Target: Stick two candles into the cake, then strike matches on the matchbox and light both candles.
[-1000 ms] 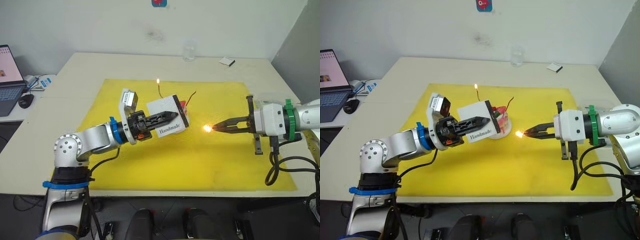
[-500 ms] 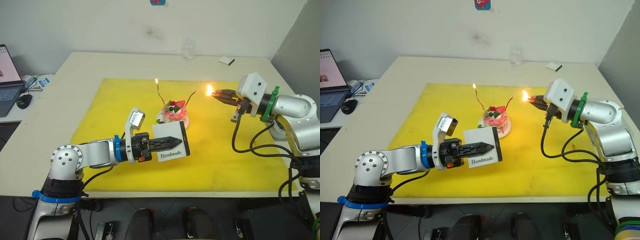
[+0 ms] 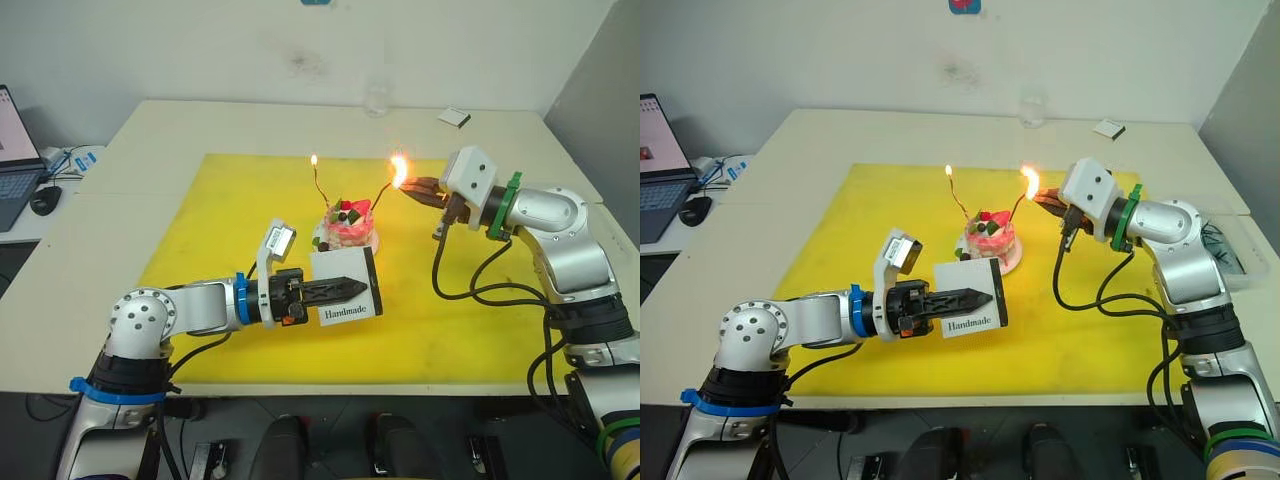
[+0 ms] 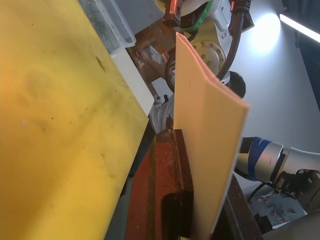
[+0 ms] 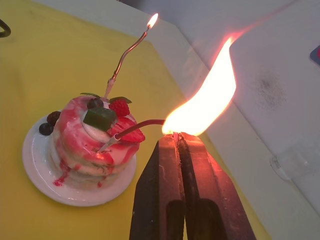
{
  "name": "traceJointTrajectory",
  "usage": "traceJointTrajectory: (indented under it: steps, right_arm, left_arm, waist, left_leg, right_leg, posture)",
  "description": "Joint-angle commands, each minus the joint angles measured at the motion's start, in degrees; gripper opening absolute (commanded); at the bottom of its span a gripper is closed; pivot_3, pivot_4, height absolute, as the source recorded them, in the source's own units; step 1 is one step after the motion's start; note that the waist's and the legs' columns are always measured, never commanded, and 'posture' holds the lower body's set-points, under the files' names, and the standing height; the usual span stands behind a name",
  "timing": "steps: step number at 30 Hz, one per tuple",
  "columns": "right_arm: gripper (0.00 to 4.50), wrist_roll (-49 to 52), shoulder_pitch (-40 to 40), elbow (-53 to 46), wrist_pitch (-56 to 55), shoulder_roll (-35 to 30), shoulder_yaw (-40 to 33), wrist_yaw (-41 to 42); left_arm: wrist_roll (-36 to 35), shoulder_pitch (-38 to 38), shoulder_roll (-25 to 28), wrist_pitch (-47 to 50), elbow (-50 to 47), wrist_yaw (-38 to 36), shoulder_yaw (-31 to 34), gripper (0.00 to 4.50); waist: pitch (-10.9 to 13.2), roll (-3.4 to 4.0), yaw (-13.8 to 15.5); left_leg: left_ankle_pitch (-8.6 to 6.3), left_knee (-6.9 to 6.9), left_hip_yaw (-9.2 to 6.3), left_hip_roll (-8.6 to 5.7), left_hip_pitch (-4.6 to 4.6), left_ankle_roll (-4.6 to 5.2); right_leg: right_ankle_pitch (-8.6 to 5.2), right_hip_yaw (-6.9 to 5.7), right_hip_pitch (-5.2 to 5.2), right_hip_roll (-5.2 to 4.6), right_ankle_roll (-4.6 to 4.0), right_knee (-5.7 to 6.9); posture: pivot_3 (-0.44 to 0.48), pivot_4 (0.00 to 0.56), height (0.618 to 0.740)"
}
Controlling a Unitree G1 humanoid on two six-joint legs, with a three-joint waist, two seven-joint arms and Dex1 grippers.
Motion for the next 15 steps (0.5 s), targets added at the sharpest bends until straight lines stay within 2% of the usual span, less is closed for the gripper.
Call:
traceJointTrajectory:
  steps: [1,15]
  right_arm:
    - [0.05,-0.01,-0.76,-0.74,-0.91,0.06,-0.62,0.02]
    - [0.05,-0.51,-0.23,-1.06,-0.87,-0.34,-0.65,0.74]
  left_arm:
    - [-0.04,-1.04,-0.32,-0.54,-1.44,-1.08,0.07,0.0]
    - [-0.36,-0.95,-0.41,-0.72,-2.06,-0.88,-0.15,0.0]
  waist:
    - [0.0,0.0,0.0]
    - [0.0,0.0,0.0]
  left_leg:
    - [0.0,0.0,-0.01,0.0,-0.01,0.0]
    - [0.0,0.02,-0.01,0.0,-0.02,0.0]
  right_leg:
    - [0.0,-0.01,0.0,0.0,0.0,0.0]
    - [0.0,-0.02,0.0,0.01,0.0,0.0]
  posture:
    - [0.0,0.15,0.74]
    - [0.0,0.15,0.74]
